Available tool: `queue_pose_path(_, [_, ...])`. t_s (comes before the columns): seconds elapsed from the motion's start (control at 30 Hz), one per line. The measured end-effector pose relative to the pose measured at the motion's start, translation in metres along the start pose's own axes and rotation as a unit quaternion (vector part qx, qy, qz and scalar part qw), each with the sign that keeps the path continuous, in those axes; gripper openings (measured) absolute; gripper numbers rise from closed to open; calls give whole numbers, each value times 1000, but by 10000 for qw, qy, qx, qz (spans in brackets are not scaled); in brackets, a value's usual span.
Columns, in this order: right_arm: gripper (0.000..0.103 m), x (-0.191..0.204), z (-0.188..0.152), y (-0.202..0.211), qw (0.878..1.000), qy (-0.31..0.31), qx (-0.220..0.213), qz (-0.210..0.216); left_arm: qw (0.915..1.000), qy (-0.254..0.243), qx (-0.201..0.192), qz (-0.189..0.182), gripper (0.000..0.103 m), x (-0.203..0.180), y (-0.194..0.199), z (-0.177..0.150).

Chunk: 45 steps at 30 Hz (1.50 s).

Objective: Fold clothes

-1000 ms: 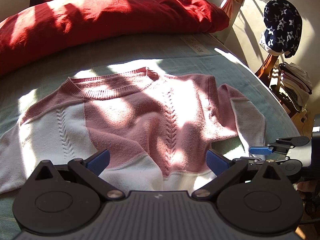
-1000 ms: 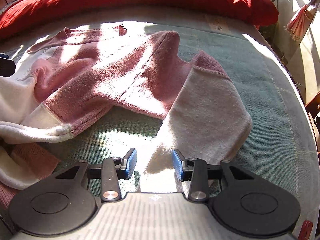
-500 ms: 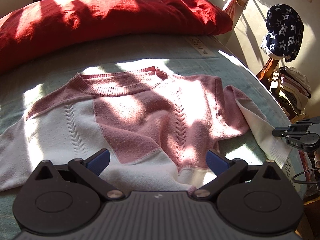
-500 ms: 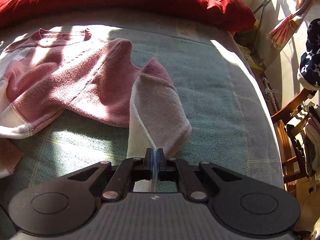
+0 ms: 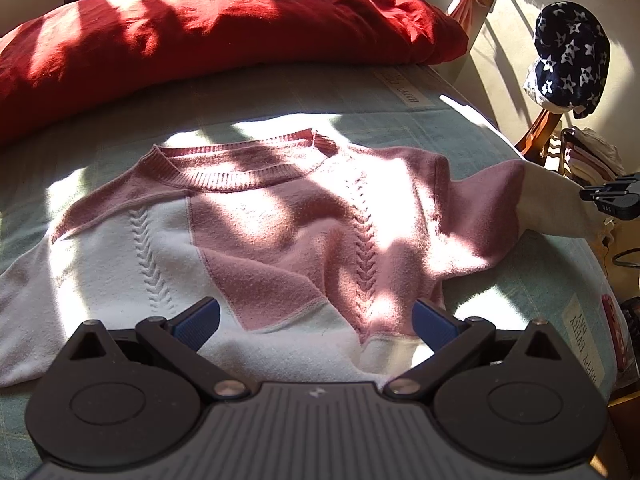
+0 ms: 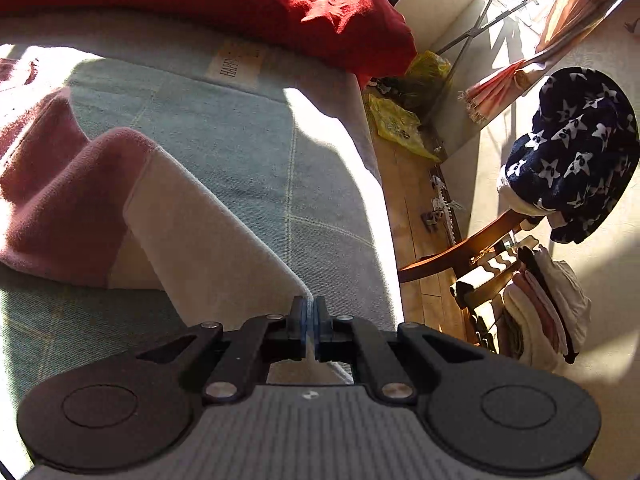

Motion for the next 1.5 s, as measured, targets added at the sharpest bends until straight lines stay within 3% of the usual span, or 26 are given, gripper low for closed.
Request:
queue_pose_path(0.3, [0,-38,10,-32,9980,310,241,-493,10000,-49,36,39,101,-6,-4,4])
queue_pose_path(0.43, [7,-53,4,-35,9988,-280,376,-142,10000,-37,46,11,101,-11,-8,5])
queue_pose_path(0.57, [22,-55,-14,-39,9903,-1190,496,517,10000,-73,52,-15,101,-15,-11,7])
queue_pose_path(0.7, [35,-63,-41,-56,9573,-2514,581,1301,9999,-109,58,-41,101,-20,-13,9])
queue_pose_path(0.8, [45,-69,-58,-75,9152,-3548,680,1786,9999,-105,72,-31,101,-20,-14,9])
queue_pose_path(0.83, [45,-71,-63,-84,8967,-3912,746,1934,9999,-103,74,-29,101,-20,-14,9])
queue_pose_path(0.9, [45,-71,-72,-98,8707,-4418,854,1987,9999,-100,78,-25,101,-21,-14,9])
queue_pose_path(1.0, [44,-71,-79,-113,8424,-4920,773,2056,9999,-96,84,-19,101,-21,-14,8])
queue_pose_path(1.03, [41,-71,-78,-113,8390,-4986,658,2078,9999,-94,86,-17,101,-21,-14,8])
queue_pose_path(1.07, [19,-72,-76,-112,8412,-4956,593,2079,9999,-92,88,-15,101,-21,-14,8])
queue_pose_path(1.1, [8,-73,-74,-110,8448,-4902,544,2075,9999,-91,90,-14,101,-22,-14,8])
queue_pose_path(1.17, [8,-74,-71,-104,8536,-4770,474,2040,9999,-88,94,-10,101,-22,-14,8])
queue_pose_path(1.23, [8,-80,-69,-94,8704,-4536,486,1853,9999,-85,98,-6,101,-22,-15,8])
queue_pose_path(1.37, [8,-93,-80,-79,8778,-4440,770,1626,10000,-27,92,8,101,-19,-14,7])
queue_pose_path(1.43, [12,-97,-85,-74,8834,-4350,994,1434,10000,18,84,17,101,-17,-13,7])
queue_pose_path(1.5, [27,-91,-77,-69,8977,-4086,993,1316,10000,37,59,12,101,-15,-11,7])
Point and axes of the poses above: each gripper's, at about its wrist camera, not at the fingertips, and y roughly against the way its jaws point, x to its left, z to its top, the point moved 4 cm from there along -y, roughly the way its jaws point, and after that the axes turned 2 degrees about -x, right-handed, at the moved point
